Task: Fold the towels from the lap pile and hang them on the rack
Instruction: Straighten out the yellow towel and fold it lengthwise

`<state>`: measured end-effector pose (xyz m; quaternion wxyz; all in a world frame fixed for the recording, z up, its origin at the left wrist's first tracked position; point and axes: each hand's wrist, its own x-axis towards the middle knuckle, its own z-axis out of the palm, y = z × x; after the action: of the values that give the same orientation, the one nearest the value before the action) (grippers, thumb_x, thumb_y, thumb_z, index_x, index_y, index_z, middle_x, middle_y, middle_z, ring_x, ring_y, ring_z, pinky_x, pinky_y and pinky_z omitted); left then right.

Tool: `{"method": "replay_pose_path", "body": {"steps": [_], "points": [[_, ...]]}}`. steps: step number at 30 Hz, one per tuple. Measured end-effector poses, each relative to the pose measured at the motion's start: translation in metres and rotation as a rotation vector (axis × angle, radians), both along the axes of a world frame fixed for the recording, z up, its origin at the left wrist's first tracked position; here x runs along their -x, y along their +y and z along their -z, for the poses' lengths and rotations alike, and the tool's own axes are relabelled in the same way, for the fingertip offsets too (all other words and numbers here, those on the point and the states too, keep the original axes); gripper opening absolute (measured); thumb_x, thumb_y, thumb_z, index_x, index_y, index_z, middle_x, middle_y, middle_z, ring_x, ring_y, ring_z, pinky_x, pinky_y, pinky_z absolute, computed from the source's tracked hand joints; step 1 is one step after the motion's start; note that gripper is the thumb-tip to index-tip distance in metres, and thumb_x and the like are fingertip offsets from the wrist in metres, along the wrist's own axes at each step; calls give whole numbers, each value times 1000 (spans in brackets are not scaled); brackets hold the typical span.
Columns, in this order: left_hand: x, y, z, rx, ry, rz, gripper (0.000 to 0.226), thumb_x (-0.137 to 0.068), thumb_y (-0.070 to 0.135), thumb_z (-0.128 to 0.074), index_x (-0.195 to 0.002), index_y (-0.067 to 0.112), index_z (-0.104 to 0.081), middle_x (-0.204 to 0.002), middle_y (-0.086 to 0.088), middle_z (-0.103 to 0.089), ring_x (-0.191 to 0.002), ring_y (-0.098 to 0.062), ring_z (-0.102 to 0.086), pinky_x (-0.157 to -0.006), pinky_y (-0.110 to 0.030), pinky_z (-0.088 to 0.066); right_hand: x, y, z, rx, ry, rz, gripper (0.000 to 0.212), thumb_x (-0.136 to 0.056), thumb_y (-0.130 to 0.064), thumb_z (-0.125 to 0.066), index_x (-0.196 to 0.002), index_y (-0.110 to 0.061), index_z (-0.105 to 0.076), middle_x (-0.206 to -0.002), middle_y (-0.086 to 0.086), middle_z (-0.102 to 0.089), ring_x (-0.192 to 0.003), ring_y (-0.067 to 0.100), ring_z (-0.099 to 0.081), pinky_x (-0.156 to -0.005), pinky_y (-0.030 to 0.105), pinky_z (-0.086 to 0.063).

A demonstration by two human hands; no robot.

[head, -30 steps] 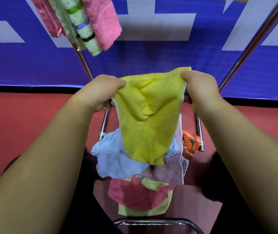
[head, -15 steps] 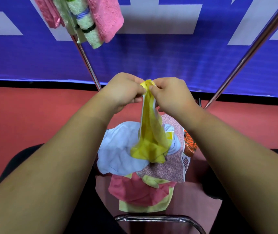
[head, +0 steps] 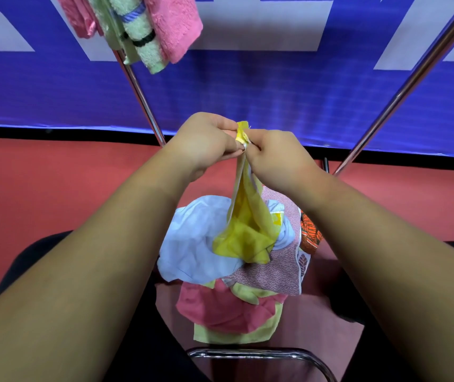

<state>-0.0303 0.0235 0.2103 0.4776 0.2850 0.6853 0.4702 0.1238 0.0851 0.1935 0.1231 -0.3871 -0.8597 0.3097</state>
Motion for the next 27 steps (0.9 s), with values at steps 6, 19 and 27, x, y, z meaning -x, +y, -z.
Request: {"method": "replay_pose_path", "body": {"steps": [6, 19, 27], "points": [[-1, -2, -1, -8, 18, -36, 43, -86, -8, -81, -126, -2, -66, -116, -24, -72, -99, -29, -79, -79, -30, -65, -4, -3, -1, 109, 66, -39, 22, -98, -31, -55, -108, -32, -75, -68, -4, -62, -58, 10, -50, -54, 24, -40], [7, -2, -10, 22, 111, 79, 21, -99, -3, -62, -107, 5, -80, -98, -17, -81, -96, -21, -80, -91, -37, -65, -4, 4, 7, 103, 118, 91, 31, -104, -44, -61, -86, -22, -73, -60, -6, -53, -54, 7, -45, -49, 20, -32], [20, 0, -7, -31, 578, 190, 54, -82, 8, -74, -130, 34, -68, -117, -10, -66, -86, -18, -69, -85, -41, -64, -1, 0, -13, 104, 236, 174, 31, -94, -29, -52, -79, -4, -61, -65, 11, -56, -60, 19, -45, -58, 38, -44]]}}
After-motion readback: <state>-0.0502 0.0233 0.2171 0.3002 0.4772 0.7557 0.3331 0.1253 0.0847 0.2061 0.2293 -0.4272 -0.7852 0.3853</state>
